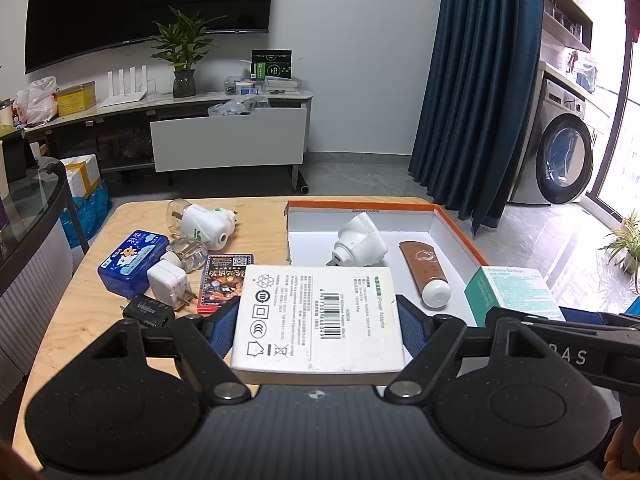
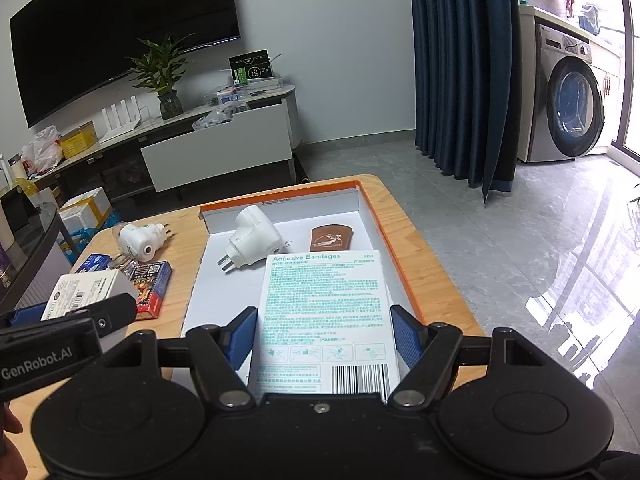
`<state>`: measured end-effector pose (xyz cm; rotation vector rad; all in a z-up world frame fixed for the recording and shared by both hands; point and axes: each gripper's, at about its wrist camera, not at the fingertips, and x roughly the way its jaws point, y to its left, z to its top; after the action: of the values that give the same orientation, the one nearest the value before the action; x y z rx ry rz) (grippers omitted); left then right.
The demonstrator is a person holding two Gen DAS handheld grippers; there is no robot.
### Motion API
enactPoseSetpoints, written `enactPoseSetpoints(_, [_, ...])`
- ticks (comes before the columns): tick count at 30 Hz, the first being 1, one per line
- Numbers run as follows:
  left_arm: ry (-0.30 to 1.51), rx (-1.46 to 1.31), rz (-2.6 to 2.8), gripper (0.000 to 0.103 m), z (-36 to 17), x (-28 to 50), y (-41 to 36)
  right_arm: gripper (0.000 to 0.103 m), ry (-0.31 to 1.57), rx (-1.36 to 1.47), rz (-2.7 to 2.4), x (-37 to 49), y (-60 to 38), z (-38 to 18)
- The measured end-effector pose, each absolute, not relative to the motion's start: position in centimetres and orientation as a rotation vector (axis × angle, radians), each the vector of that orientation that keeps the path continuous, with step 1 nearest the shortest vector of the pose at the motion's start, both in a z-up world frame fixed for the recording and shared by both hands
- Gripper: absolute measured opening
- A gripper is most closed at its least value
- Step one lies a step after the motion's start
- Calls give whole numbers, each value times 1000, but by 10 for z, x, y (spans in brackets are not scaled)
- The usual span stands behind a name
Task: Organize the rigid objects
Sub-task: 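Hold both boxes above the lid beside the placed adapter and tube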
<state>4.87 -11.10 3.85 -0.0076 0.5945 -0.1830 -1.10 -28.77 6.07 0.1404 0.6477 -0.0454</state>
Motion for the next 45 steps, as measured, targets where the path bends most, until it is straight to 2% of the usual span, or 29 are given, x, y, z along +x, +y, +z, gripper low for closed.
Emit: enactPoseSetpoints(45, [591, 17, -232, 79, 40, 64, -147, 84, 652, 133, -86, 5, -314, 59])
